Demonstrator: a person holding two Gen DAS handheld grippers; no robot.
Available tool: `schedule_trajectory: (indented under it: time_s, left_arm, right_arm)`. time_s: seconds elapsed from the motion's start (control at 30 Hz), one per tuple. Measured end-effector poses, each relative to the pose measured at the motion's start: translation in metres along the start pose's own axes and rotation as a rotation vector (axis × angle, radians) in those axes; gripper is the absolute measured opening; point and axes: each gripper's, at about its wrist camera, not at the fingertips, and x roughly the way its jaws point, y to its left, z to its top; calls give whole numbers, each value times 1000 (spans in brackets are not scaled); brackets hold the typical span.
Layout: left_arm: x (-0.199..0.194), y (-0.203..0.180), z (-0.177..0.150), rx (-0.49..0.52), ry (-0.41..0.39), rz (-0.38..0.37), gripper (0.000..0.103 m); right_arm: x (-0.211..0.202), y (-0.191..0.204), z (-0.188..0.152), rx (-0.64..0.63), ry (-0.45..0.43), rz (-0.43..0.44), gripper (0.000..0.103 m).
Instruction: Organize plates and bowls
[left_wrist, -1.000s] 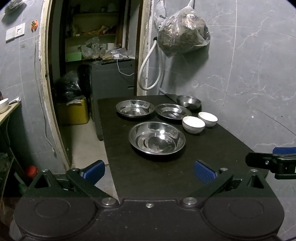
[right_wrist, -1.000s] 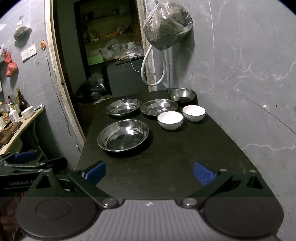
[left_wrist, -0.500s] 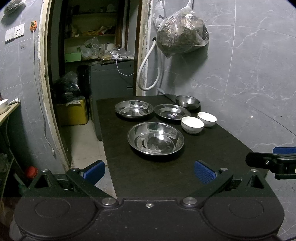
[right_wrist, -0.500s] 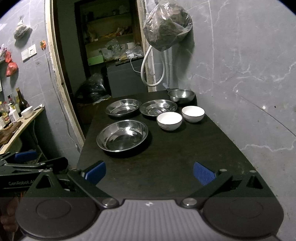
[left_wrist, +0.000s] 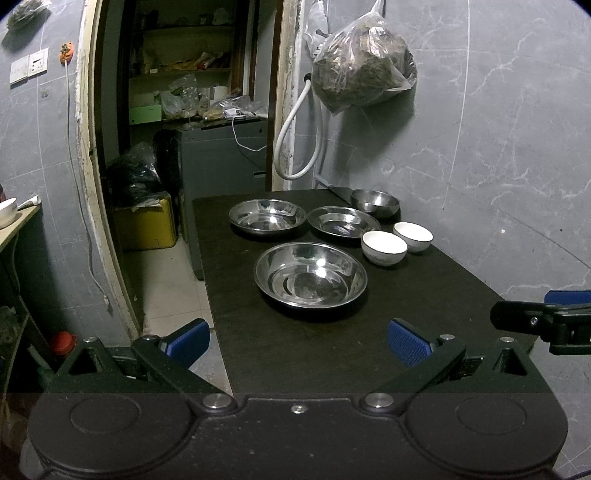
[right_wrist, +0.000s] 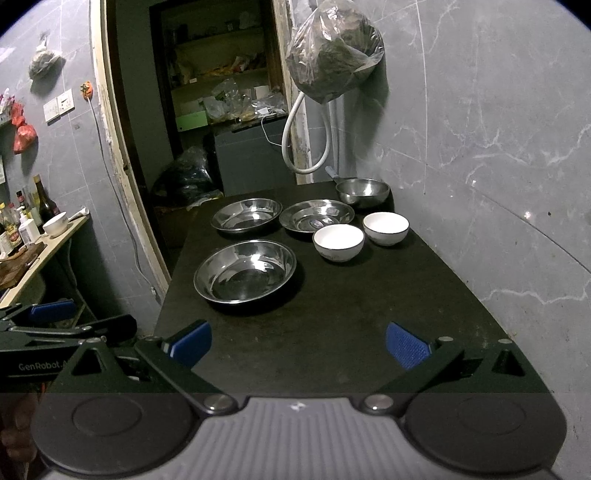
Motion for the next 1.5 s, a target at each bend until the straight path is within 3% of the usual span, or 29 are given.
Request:
schedule_trajectory:
  time_s: [1.5]
  left_arm:
    - [19,-5,-3,4,46,10,102]
  right_arm:
    - [9,-7,1,13,23,3,103]
